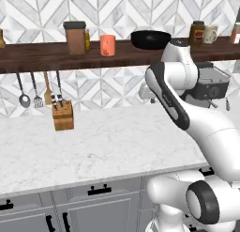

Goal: Gather all objects into one cabinet and sort the glasses and bowls to opposite sides.

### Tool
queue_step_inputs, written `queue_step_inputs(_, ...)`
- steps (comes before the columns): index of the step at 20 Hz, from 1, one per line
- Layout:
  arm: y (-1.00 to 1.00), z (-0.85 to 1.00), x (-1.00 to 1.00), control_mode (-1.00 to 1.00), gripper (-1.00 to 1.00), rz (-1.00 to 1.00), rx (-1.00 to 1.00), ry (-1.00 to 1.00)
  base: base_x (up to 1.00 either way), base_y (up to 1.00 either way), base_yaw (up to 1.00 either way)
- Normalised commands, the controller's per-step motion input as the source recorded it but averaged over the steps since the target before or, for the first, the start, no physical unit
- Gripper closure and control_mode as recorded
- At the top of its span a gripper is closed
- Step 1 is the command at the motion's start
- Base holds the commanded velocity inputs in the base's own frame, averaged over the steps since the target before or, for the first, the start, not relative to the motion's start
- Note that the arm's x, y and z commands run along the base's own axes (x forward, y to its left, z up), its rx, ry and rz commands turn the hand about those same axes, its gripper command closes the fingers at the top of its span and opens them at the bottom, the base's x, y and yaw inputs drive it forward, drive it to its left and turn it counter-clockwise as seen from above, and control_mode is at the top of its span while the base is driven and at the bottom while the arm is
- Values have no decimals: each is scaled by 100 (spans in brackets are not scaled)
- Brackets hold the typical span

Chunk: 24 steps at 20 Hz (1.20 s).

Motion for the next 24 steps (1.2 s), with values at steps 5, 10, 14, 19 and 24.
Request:
queue_step_inputs(5, 0, 0, 0, 100, -100, 0, 0, 0, 0, 0, 5)
queue_step_inputs(10, 0, 0, 0, 100, -100, 0, 0, 0, 2, 3, 47)
queue_step_inputs(14, 0, 0, 0, 100, -100, 0, 0, 0, 17, 0, 69)
queue_step_inputs(19, 0, 0, 0, 100, -100, 0, 0, 0, 10, 0, 75)
queue_step_inputs(24, 0, 0, 0, 100, -100, 0, 0, 0, 13, 0, 83)
